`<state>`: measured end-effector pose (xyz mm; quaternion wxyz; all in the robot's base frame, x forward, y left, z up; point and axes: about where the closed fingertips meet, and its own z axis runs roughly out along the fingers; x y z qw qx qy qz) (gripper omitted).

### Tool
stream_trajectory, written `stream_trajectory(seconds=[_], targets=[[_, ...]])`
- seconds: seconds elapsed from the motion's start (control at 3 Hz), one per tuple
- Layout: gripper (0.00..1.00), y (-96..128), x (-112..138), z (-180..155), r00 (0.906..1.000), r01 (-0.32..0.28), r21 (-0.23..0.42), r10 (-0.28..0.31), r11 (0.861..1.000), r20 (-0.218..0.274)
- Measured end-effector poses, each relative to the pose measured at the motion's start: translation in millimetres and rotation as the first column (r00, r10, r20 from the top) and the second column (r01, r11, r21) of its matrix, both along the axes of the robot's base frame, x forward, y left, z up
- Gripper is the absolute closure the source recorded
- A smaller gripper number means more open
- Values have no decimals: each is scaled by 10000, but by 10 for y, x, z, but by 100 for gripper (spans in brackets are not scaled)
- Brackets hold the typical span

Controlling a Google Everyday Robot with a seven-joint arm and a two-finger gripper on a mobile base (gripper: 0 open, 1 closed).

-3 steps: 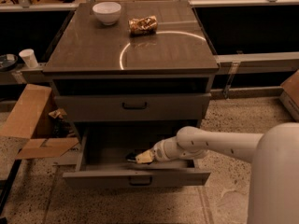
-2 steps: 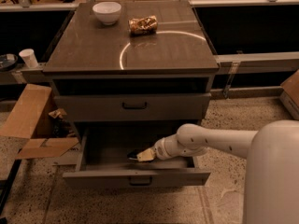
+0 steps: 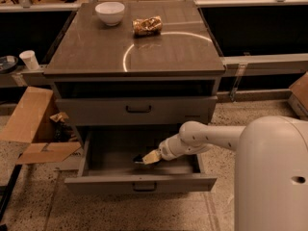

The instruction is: Place rxbar blueberry into middle drawer

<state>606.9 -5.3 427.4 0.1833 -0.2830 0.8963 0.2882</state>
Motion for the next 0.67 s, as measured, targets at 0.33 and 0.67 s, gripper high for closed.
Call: stream_trajectory(seconds=[0.33,0.67], targets=[[81,1,36,-43,10000,-71,-187,70,9998,-50],[59,5,19,-52,10000,-36,-247,36,9997,-2]])
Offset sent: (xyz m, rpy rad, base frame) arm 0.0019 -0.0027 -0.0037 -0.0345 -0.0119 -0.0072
